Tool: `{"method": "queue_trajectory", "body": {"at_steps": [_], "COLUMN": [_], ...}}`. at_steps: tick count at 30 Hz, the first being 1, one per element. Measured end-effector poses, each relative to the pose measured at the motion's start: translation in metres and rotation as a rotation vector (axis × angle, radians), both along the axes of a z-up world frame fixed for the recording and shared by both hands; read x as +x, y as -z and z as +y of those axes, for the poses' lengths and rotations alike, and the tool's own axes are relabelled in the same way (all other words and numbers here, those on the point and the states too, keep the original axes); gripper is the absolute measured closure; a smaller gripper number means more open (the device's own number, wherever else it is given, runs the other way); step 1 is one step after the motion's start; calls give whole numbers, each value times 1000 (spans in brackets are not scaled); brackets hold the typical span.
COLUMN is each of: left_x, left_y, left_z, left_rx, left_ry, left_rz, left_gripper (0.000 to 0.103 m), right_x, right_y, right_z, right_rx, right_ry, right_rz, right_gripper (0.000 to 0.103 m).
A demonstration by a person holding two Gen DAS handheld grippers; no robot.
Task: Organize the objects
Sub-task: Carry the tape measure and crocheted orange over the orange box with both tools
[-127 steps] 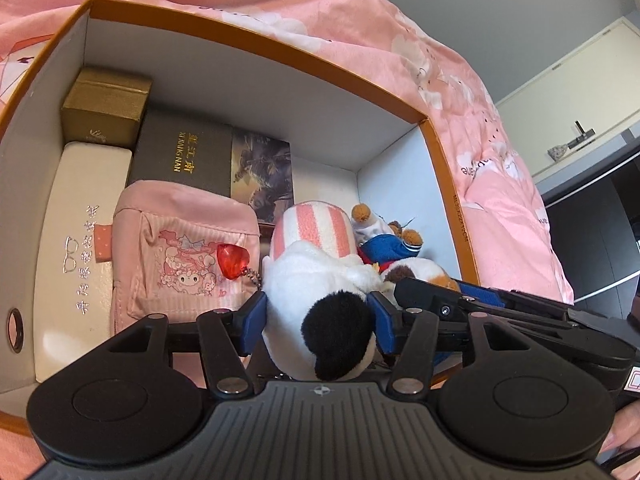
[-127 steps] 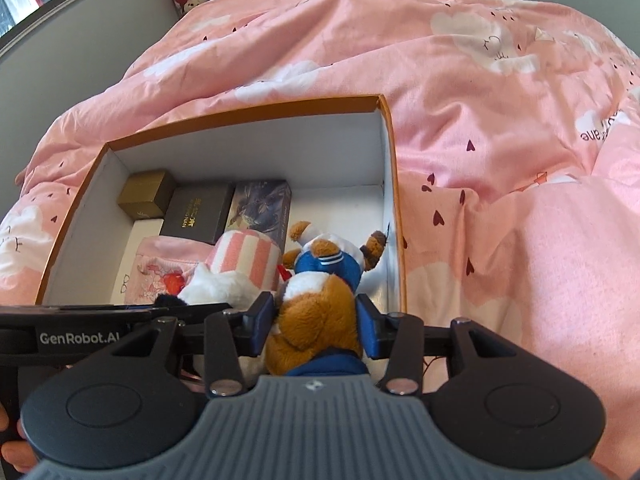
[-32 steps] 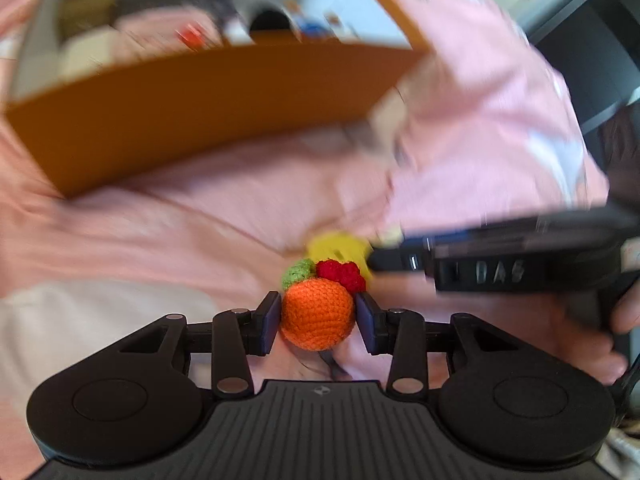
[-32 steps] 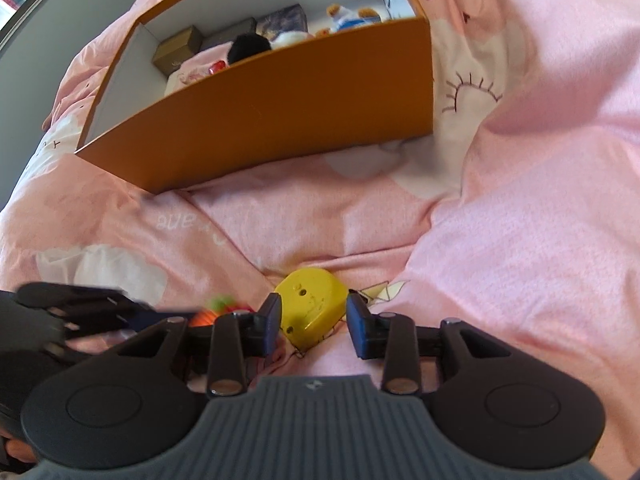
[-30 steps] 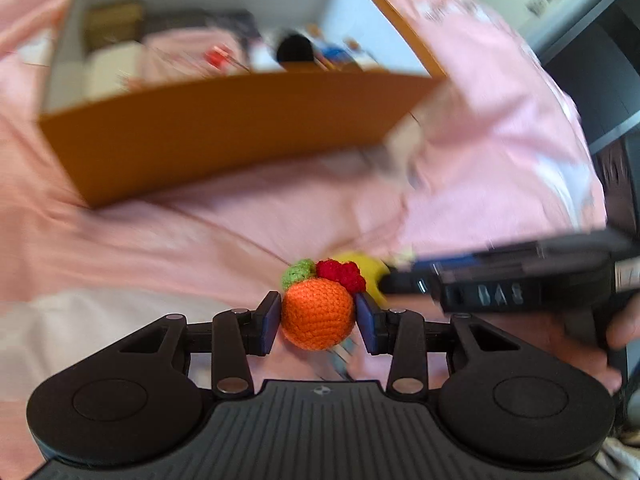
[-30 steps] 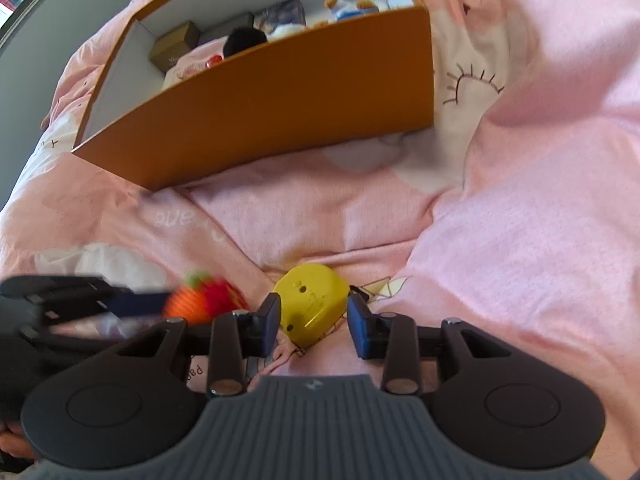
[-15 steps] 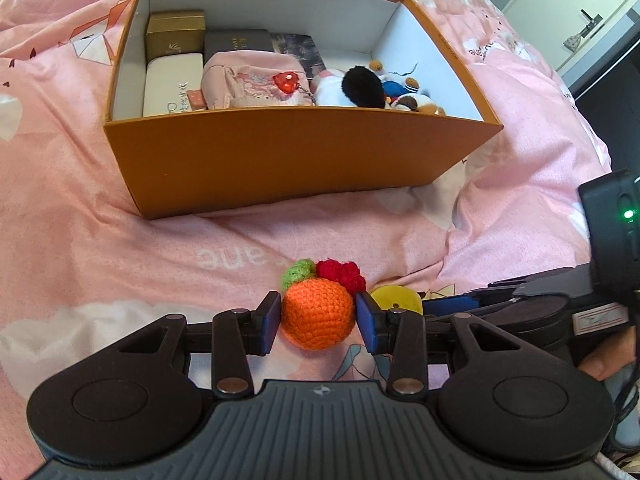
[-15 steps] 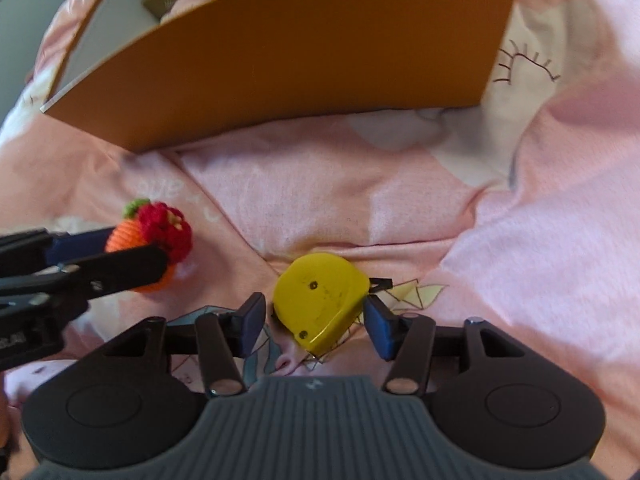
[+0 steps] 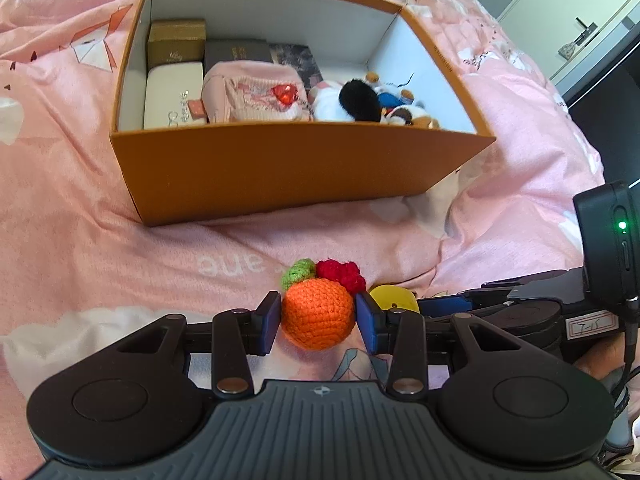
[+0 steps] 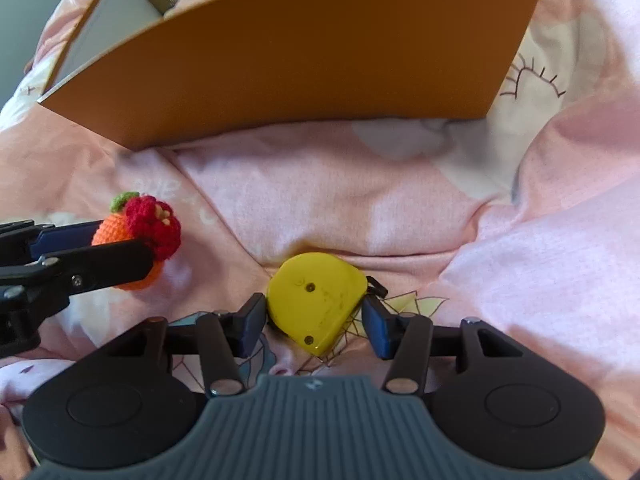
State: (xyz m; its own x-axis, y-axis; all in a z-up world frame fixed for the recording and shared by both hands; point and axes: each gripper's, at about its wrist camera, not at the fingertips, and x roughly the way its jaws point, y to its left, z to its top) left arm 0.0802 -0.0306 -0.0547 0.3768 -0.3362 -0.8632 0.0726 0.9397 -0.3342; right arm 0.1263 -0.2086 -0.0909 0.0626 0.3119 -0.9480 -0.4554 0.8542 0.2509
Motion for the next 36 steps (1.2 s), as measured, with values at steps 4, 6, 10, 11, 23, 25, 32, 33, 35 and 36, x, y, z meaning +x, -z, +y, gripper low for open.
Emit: {"method": "queue_trajectory", "body": {"at_steps": [4,6,10,11,23,25,32,33,35,36], "left_x": [0,0,1,2,21,27,53,57,64,68], "left_y": [-9,-15,-28,-32,-71,-76,-84,-83,-81,-80], "left_z": [1,0,0,0,3,3,2,2,1,1], "left_rx": [-26,-33,-43,-45,-77,-82,-102,-105,-113,-115], "left_ry": [2,3,-2,-5,-37,-40,-54,-59,-68,-72], "left_rz": [-21,-37,-80,-92,-207,-225,-259,-260,-263,-263], "left_gripper": [57,57,57,57,57,57,57,57,57,57], "right_x": [-2,-3,-4,-4,-1,4,29,33,42,47], "right_y": [-17,-27,-51,-57,-138,-147,-158,-159,-159,-158], "right_z": [-5,-7,-9,-10,-12,-12,-7,-6,-5,-3], "right_rx": [19,32,54,57,95,103,78,76,69,64], "right_ry": [-10,-20,-47,-57,-154,-163,-195,-201,-205,-209], "right_rz": [-41,-66,-127,-144,-374,-402,-487,-493,-498,-500], "right_gripper": [49,49,49,49,49,49,49,49,49,49]}}
